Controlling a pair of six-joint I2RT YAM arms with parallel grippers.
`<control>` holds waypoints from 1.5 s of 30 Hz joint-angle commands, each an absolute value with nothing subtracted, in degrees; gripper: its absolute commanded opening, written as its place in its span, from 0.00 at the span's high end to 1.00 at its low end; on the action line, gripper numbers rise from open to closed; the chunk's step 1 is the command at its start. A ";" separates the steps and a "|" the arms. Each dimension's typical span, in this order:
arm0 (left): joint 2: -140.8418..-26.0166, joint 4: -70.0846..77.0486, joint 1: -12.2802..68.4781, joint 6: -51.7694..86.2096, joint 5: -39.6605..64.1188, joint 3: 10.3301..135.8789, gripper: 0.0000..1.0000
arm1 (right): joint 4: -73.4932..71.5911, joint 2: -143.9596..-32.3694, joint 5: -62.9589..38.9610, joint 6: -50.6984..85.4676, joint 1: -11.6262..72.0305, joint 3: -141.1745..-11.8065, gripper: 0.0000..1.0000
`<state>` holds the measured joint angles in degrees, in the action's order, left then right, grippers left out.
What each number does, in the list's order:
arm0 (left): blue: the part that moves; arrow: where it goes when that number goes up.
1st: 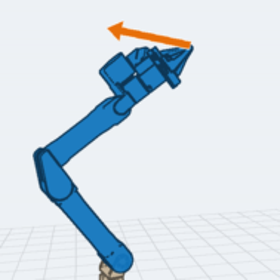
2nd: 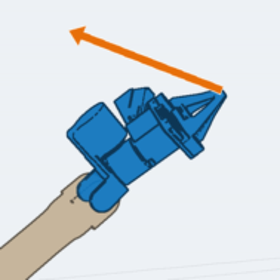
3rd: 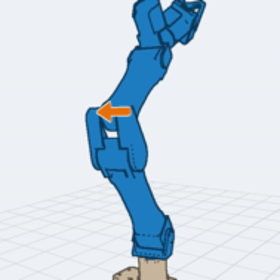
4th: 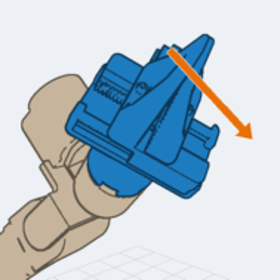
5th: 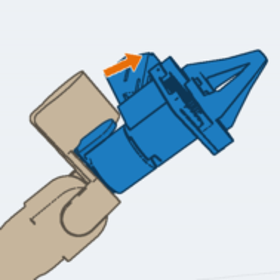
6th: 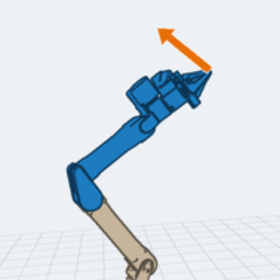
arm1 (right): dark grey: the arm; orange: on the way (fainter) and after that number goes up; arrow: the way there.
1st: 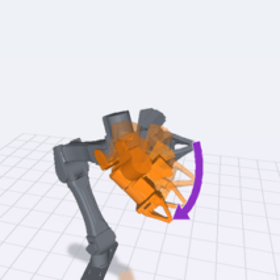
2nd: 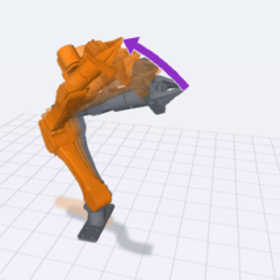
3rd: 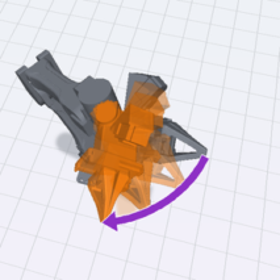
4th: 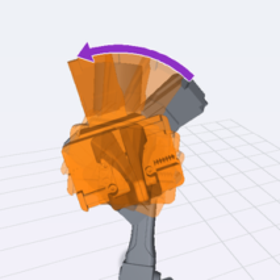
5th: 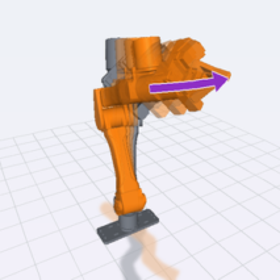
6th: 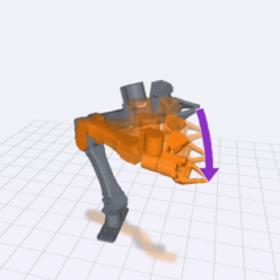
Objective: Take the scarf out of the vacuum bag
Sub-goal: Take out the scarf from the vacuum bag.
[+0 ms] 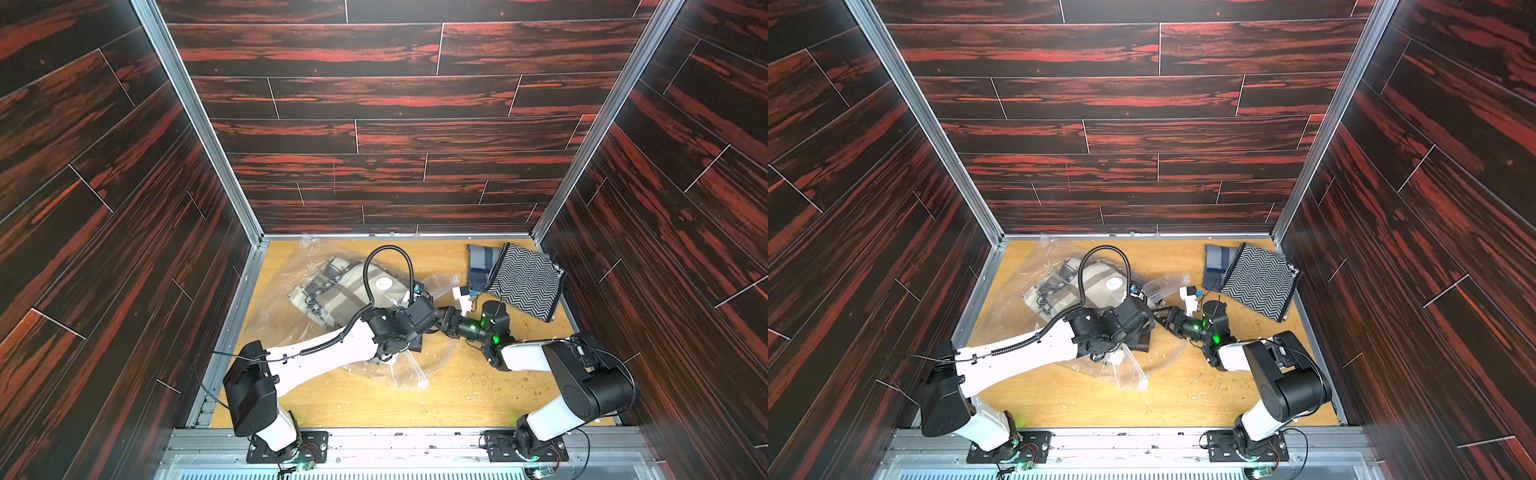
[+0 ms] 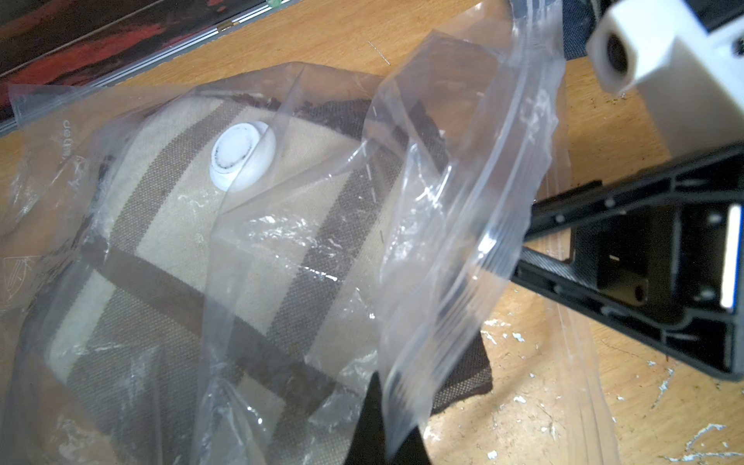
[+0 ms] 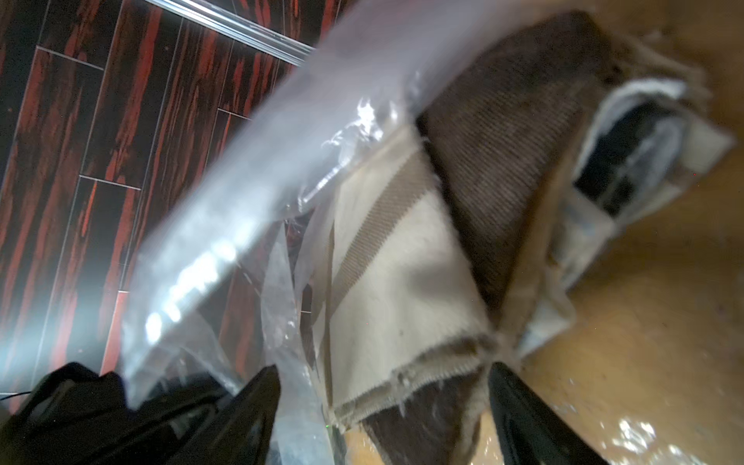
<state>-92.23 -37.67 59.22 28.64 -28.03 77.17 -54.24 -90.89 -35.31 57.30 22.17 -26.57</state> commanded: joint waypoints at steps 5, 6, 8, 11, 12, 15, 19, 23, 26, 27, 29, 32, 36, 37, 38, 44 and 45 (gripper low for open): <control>-90.15 -39.41 59.32 29.27 -30.17 77.61 1.00 | -42.10 -93.25 -30.77 52.24 23.98 -32.51 0.20; -90.00 -39.46 59.37 29.27 -30.28 77.60 1.00 | -40.10 -93.21 -29.83 51.67 24.25 -33.22 0.21; -89.96 -39.51 59.35 29.13 -30.32 77.52 1.00 | -37.76 -93.27 -28.82 50.84 24.65 -34.12 0.21; -89.82 -39.46 59.35 29.11 -30.43 77.42 1.00 | -37.25 -93.60 -28.85 50.67 24.87 -34.49 0.25; -89.77 -39.44 59.36 29.11 -30.41 77.32 1.00 | -37.59 -93.69 -29.07 50.85 24.98 -34.43 0.28; -89.80 -39.28 59.33 29.12 -30.59 77.19 1.00 | -38.08 -93.35 -29.22 50.91 25.38 -34.34 0.34; -89.82 -39.10 59.33 29.27 -30.52 76.92 1.00 | -38.25 -93.16 -30.28 50.63 25.84 -34.90 0.50; -89.49 -38.86 59.33 29.27 -30.76 76.64 1.00 | -38.67 -92.53 -31.09 50.94 26.30 -35.42 0.59; -89.35 -38.85 59.39 29.19 -31.27 76.56 1.00 | -37.73 -90.79 -31.04 50.88 26.76 -35.55 0.60; -89.30 -38.76 59.40 29.18 -31.37 76.50 1.00 | -36.99 -90.00 -30.87 50.60 27.02 -35.72 0.60; -89.27 -38.76 59.34 29.15 -31.66 76.33 1.00 | -34.51 -88.21 -30.03 49.34 27.63 -36.24 0.60; -89.22 -38.72 59.35 29.12 -31.80 76.29 1.00 | -31.58 -86.10 -28.58 47.64 28.39 -36.78 0.60; -89.08 -38.67 59.33 29.18 -32.16 76.29 1.00 | -31.33 -87.06 -28.64 47.47 28.48 -37.12 0.60; -88.98 -38.63 59.37 29.16 -32.22 76.29 1.00 | -31.74 -87.70 -28.80 47.79 28.48 -37.18 0.60; -88.93 -38.66 59.36 29.15 -32.33 76.29 1.00 | -32.36 -88.48 -28.91 48.16 28.48 -37.13 0.59; -88.25 -38.67 59.34 28.77 -33.13 76.20 1.00 | -31.20 -89.84 -26.78 48.31 28.72 -37.39 0.50; -88.12 -38.76 59.33 28.65 -33.35 76.15 1.00 | -29.69 -89.33 -25.73 47.54 28.82 -37.59 0.49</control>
